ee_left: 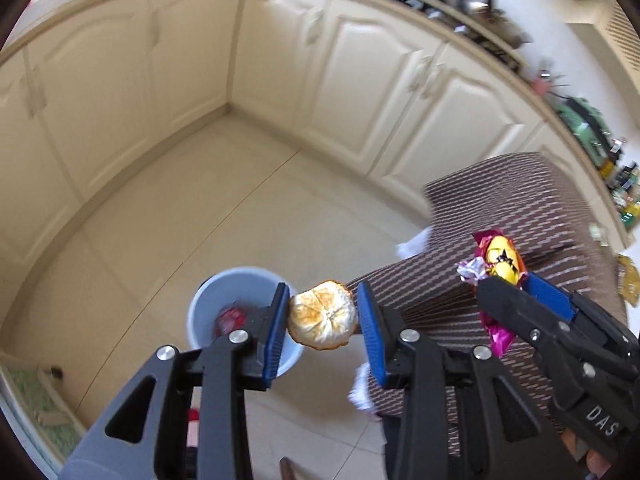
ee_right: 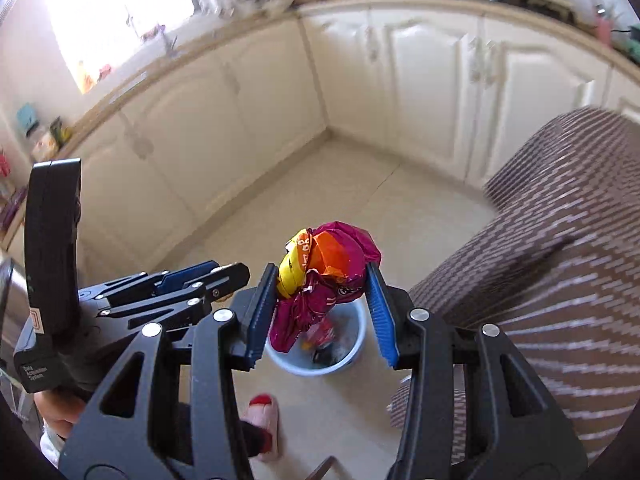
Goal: Collect trash
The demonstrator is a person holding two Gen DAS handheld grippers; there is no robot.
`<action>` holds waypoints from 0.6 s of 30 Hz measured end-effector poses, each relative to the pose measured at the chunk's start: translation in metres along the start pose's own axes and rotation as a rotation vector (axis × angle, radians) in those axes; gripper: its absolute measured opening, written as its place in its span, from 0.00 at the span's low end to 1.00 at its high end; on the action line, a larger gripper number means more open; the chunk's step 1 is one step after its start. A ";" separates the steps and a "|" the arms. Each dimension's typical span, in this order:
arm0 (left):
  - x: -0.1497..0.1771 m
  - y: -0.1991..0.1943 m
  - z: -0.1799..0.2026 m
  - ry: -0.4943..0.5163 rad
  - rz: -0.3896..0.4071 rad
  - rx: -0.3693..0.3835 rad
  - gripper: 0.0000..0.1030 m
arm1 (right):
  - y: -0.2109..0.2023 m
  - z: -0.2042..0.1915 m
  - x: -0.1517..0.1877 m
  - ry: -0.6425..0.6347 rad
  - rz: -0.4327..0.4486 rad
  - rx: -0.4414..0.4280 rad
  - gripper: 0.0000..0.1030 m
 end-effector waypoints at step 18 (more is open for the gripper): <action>0.063 0.180 -0.102 -0.244 -0.240 0.114 0.34 | 0.201 0.007 0.056 0.043 -0.314 0.051 0.42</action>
Point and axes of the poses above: each gripper's, at about its wrist camera, not at the fingertips, and y roughly the way its jaws point, z to its right, x to its underside, the point moved 4 cm from there along y, roughly the way its jaws point, and after that the axes turned 10 degrees about y, right-handed, at the moved point
